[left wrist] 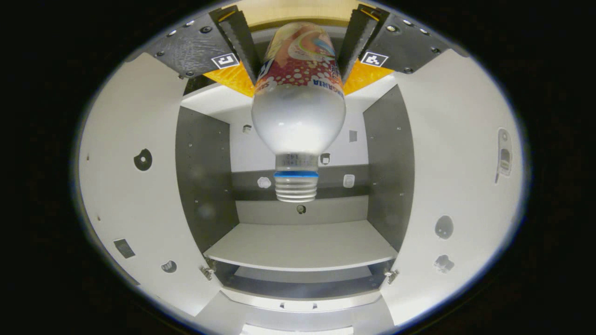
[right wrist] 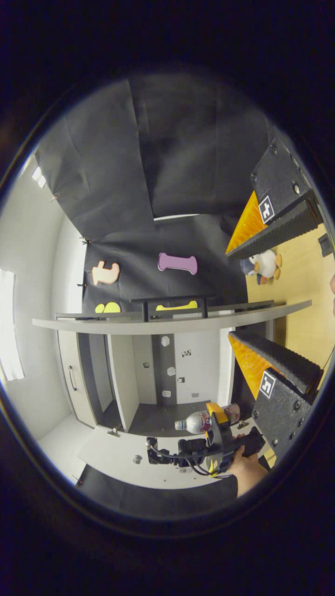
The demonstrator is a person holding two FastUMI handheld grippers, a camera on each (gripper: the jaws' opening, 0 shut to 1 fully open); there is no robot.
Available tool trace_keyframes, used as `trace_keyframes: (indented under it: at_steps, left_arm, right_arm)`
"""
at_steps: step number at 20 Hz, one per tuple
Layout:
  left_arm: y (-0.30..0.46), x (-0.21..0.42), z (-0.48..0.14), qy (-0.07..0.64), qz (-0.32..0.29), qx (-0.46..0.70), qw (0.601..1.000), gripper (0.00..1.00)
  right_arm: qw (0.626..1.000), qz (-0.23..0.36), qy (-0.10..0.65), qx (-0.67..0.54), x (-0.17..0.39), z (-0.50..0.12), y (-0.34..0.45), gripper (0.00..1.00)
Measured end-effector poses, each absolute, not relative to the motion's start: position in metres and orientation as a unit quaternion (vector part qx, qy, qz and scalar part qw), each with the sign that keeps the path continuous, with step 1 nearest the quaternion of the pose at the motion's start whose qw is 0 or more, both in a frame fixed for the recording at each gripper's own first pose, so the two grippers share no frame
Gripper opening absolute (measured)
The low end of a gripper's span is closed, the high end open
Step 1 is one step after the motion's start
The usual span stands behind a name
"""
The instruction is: Grasp the bottle in the cabinet with the left hand and place it on the coaster, then close the right door with the right hand and the left door with the left hand.
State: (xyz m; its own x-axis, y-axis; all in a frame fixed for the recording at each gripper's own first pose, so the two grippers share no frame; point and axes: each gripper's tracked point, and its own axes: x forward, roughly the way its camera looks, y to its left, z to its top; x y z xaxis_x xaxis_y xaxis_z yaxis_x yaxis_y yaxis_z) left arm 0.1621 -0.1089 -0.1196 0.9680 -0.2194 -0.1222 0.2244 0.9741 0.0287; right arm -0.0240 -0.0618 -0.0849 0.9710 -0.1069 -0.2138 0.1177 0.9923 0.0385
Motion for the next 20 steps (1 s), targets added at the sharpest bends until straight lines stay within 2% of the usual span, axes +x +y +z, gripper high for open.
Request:
trace_keyframes:
  at_steps: [7,9,10,11,12,13,14,16,17,20]
  left_arm:
    - [-0.107,0.113,-0.136,0.049,-0.112,0.024,0.992,0.80]
    - [-0.108,0.099,-0.148,0.050,-0.110,0.027,0.992,0.83]
    - [-0.107,0.092,-0.154,0.052,-0.105,0.032,0.993,0.76]
    - [-0.108,0.085,-0.159,0.057,-0.105,0.032,0.992,0.84]
    - [-0.108,0.078,-0.163,0.059,-0.101,0.029,0.993,0.80]
    - [-0.109,0.072,-0.165,0.060,-0.101,0.027,0.993,0.83]
    - [-0.110,0.065,-0.168,0.059,-0.101,0.031,0.993,0.80]
    - [-0.113,0.054,-0.176,0.062,-0.106,0.039,0.992,0.83]
    - [-0.114,0.048,-0.180,0.064,-0.106,0.041,0.991,0.80]
    - [-0.112,0.033,-0.193,0.060,-0.097,0.054,0.992,0.80]
  right_arm:
    - [0.993,-0.051,0.105,0.015,-0.020,-0.089,-0.063,0.99]
    - [0.993,-0.056,0.103,0.014,-0.020,-0.089,-0.065,1.00]
    - [0.993,-0.058,0.102,0.012,-0.019,-0.088,-0.066,1.00]
    - [0.993,-0.061,0.102,0.011,-0.019,-0.087,-0.067,1.00]
    - [0.993,-0.064,0.102,0.010,-0.019,-0.088,-0.069,1.00]
    - [0.992,-0.069,0.102,0.010,-0.019,-0.089,-0.070,1.00]
    - [0.992,-0.072,0.101,0.010,-0.019,-0.089,-0.072,1.00]
    - [0.992,-0.078,0.102,0.010,-0.020,-0.090,-0.073,1.00]
    - [0.991,-0.080,0.104,0.009,-0.020,-0.090,-0.072,1.00]
    - [0.990,-0.087,0.107,0.005,-0.022,-0.093,-0.075,1.00]
